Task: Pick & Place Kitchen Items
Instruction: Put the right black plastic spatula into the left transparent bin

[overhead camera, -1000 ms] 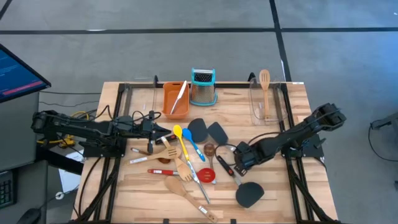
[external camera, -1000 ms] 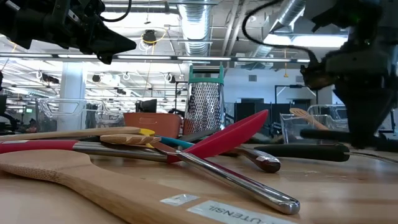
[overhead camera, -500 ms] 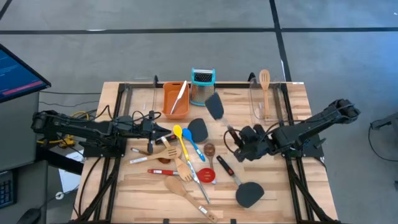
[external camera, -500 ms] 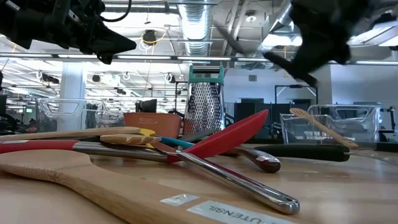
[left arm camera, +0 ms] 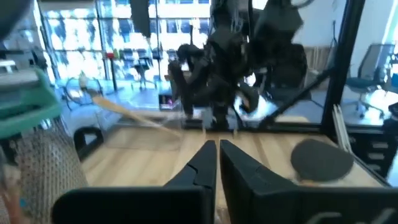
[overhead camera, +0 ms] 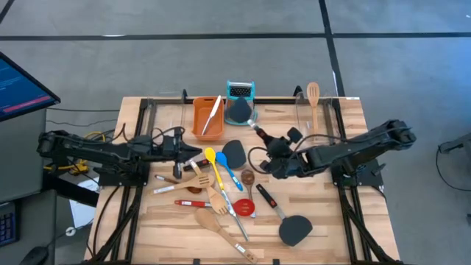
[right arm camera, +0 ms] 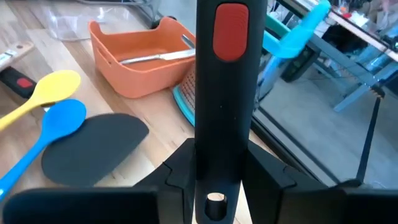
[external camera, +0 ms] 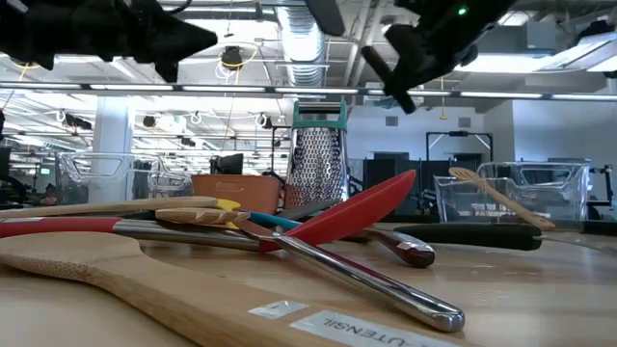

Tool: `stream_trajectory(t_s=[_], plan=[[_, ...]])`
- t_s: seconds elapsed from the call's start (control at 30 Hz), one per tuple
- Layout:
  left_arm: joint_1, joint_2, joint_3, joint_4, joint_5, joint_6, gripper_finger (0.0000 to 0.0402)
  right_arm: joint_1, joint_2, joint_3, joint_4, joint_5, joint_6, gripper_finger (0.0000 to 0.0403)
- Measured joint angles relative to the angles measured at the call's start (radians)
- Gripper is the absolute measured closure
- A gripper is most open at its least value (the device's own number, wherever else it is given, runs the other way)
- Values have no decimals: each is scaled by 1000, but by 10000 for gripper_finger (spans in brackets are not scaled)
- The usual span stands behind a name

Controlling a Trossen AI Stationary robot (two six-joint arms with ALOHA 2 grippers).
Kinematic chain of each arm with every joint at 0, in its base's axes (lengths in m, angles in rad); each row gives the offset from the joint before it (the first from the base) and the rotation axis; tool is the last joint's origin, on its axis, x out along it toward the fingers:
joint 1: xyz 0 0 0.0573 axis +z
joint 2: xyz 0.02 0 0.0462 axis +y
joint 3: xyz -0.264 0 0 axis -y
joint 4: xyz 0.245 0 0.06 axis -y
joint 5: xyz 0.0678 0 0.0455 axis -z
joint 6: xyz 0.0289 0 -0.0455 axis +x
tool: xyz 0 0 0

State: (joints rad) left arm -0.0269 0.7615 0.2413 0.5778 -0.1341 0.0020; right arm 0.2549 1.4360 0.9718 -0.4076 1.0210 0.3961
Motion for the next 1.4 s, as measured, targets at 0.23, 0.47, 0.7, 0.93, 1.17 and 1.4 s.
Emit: stream_trajectory(t_s=[0.23, 0.47, 0.7, 0.93, 1.17, 1.4], plan=[[0, 116, -1, 179, -60, -14, 322, -18, 93, 1, 191, 66, -65, 312], [0, 356, 26, 453, -105, -53, 254, -29, 154, 0, 459, 108, -281, 312], [18, 566, 197, 480, -126, -52, 207, -27, 158, 1, 543, 111, -352, 312], [36, 693, 337, 484, -129, -27, 194, -19, 158, 1, 543, 197, -354, 312], [75, 793, 426, 483, -129, -29, 193, 7, 158, 1, 547, 240, -380, 312], [97, 814, 476, 487, -129, -36, 193, 12, 158, 1, 550, 240, -380, 312]])
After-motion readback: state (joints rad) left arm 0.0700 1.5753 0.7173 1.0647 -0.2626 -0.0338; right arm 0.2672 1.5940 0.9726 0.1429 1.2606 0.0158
